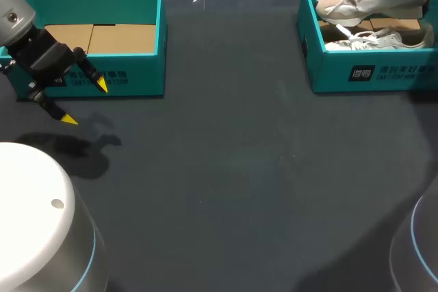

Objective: Take the shoe out of the shoebox, open the shoe tongue, remove and reinsert the insole, then place the shoe into the shoebox

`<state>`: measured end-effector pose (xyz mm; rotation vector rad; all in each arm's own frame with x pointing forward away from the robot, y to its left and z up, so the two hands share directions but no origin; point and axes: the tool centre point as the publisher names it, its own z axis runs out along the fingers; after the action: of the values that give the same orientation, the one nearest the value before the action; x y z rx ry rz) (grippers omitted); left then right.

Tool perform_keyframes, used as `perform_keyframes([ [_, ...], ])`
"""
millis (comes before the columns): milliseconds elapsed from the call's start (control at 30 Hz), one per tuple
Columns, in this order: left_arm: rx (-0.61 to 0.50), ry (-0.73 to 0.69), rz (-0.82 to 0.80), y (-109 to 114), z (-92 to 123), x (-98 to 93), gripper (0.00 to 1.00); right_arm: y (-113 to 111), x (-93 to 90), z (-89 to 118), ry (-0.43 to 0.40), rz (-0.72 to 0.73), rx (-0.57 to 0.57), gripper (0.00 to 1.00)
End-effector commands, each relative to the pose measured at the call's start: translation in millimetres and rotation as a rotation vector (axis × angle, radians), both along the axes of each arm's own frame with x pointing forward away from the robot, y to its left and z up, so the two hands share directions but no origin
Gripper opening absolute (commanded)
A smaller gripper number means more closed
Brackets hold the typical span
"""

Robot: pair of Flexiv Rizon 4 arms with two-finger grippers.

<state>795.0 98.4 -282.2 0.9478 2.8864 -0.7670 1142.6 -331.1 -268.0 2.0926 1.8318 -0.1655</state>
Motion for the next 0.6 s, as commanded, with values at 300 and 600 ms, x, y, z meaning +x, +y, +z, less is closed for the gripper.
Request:
perform_keyframes([
  [300, 0.002, -0.001, -0.001, 1, 1, -0.9, 1.0, -5, 15.3, -22, 0.018, 0.01, -0.012, 0.0],
  [600, 0.002, -0.001, -0.001, 1, 1, -0.9, 1.0, -7, 20.7, -40, 0.04, 0.026, 0.004, 0.0],
])
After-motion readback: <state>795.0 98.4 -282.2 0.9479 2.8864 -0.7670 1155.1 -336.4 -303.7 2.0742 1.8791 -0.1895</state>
